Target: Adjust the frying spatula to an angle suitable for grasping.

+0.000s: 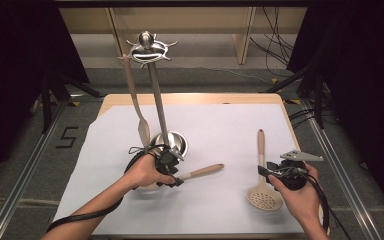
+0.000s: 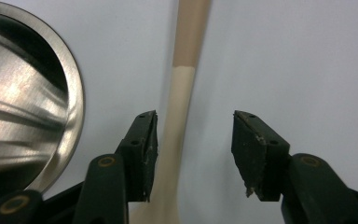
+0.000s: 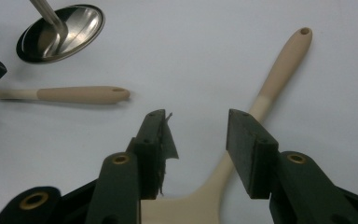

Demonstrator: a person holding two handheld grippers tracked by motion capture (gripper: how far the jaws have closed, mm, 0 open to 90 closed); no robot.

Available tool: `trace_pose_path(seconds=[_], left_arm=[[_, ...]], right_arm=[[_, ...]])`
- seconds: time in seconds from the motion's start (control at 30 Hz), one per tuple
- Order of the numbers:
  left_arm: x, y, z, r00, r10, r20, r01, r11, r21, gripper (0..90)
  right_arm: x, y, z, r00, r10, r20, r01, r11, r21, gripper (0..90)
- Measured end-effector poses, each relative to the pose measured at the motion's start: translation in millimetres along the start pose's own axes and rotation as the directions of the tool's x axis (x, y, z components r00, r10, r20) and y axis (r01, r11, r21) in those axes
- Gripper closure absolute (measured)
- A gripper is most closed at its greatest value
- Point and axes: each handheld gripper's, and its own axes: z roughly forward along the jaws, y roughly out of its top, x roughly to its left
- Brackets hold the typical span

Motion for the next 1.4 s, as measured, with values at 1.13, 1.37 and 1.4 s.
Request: trace_pose_path(seconds=[1.13,1.37,1.4], left_arm=[[7.7,8.4,23.1,0.9998,-0.022,0.000,0.022,0.9916,0.127,65.5],[7.3,10.2,23.2,0.9997,0.013,-0.019,-0.010,0.9882,0.153,69.7],[7.0,10.3,23.3,0.9996,0.018,-0.023,-0.014,0.9880,0.154,70.3]], right_arm=[[-0.2,-0.3,0.1,1.0000,0.004,-0.003,-0.004,1.000,0.008,58.6],[0.4,0.0,0.1,1.0000,0.000,0.002,0.000,1.000,0.006,58.6],[0.3,0.0,0.0,1.0000,-0.001,0.004,0.001,1.000,0.007,58.6]])
